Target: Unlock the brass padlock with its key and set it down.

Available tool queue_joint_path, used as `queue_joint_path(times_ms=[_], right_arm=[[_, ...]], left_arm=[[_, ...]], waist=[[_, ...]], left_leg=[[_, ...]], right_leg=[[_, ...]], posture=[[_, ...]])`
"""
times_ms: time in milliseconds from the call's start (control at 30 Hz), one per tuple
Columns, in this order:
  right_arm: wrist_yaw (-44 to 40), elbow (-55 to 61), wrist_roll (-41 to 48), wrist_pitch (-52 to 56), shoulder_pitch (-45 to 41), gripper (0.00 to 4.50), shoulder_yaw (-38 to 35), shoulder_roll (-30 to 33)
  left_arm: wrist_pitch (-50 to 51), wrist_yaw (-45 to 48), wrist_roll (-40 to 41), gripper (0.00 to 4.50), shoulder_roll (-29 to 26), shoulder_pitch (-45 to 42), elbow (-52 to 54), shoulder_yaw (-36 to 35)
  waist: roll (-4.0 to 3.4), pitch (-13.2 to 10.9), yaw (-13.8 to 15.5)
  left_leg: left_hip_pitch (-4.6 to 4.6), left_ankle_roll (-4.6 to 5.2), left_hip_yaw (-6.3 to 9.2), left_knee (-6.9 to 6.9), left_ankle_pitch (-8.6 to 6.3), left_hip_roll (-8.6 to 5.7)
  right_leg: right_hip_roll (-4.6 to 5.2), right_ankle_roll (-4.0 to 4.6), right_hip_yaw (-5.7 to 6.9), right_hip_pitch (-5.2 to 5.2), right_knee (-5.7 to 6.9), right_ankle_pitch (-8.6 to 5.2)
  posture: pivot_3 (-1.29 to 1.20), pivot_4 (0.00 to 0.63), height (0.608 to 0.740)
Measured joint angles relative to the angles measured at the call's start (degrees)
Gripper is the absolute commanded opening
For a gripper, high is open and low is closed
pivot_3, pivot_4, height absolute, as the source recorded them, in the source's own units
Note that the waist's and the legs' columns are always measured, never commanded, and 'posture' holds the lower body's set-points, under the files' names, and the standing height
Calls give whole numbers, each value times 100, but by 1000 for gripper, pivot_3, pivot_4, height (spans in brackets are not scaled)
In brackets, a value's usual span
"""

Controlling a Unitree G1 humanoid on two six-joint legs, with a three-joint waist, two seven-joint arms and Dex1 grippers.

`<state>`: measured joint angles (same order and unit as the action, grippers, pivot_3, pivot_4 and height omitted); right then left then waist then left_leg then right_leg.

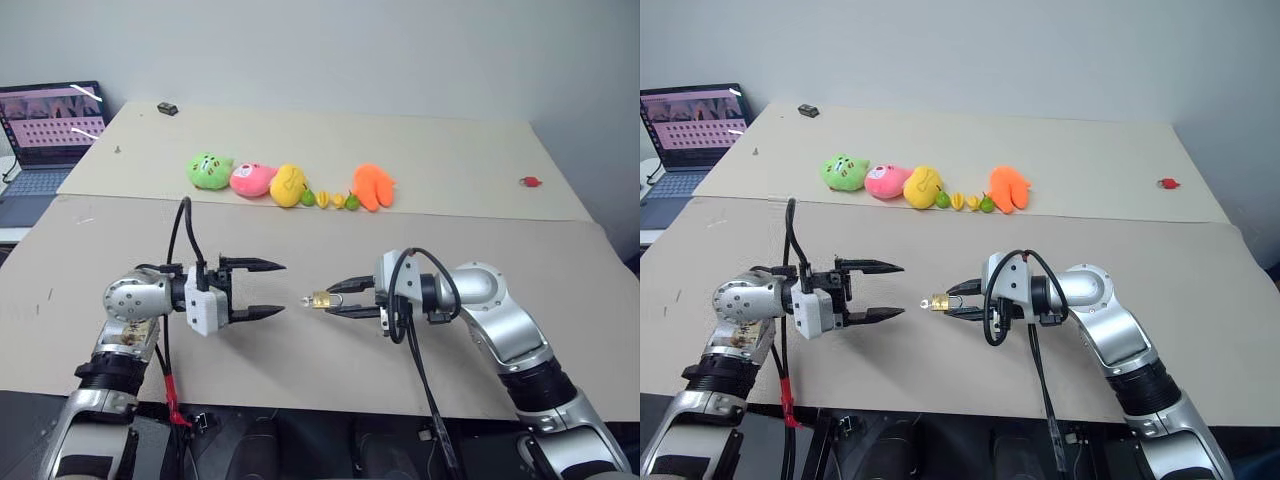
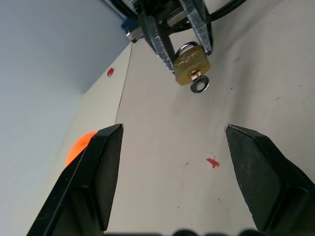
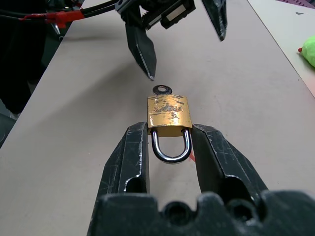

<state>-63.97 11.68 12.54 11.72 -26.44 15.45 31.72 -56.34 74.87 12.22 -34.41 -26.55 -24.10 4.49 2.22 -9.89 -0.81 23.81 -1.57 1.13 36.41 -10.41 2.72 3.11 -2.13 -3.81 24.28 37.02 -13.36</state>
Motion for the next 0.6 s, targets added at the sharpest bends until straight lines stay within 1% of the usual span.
queue_joint_path(times_ms=[133, 167, 300, 400, 500, 567, 600], right_arm=[[6, 1, 0, 0, 0, 899, 0, 0], [7, 1, 0, 0, 0, 899, 0, 1], [5, 1, -2, 0, 0, 899, 0, 5], [1, 1, -2, 0, 0, 899, 0, 11], [-9, -1, -2, 0, 0, 899, 0, 13], [-15, -30, -5, -1, -6, 899, 1, 10], [-19, -54, -8, -2, -10, 899, 5, 8]], left_arm=[[325, -257, 22, 3477, 66, -31, -39, 69], [749, -427, 101, 3477, 99, -40, -6, 61], [1705, -792, 337, 3477, 171, -40, 217, 8], [1742, -724, 365, 3477, 136, 62, 390, 15], [1440, -491, 361, 3477, 63, 218, 427, 111], [2181, -644, 493, 3477, 86, 271, 552, 111], [2881, -796, 697, 3477, 83, 307, 703, 92]], waist=[[0, 0, -1], [0, 0, -2], [0, 0, -4], [0, 0, -19], [0, 0, -17], [0, 0, -11], [0, 0, -7]], left_leg=[[-1, 0, 2, 3, 0, 0], [0, 0, 2, 4, 0, 0], [0, 0, 4, 6, 0, 0], [-2, 0, 3, 6, 0, 0], [-3, 0, 3, 5, 0, 1], [-2, 0, 4, 9, 0, 1], [-2, 0, 5, 12, 0, 1]], right_leg=[[-1, -20, 0, -1, 4, -12], [-1, -31, 0, -1, 6, -18], [-1, -34, 1, -1, 6, -19], [-2, -29, 0, -1, 6, -16], [-2, -16, 0, -1, 6, -10], [-2, -16, 1, -3, 8, -9], [-2, -36, 1, -5, 9, -20]], posture=[[0, 150, 722], [0, 150, 722], [0, 150, 722], [0, 150, 722], [0, 150, 722], [0, 150, 722], [0, 150, 722]])
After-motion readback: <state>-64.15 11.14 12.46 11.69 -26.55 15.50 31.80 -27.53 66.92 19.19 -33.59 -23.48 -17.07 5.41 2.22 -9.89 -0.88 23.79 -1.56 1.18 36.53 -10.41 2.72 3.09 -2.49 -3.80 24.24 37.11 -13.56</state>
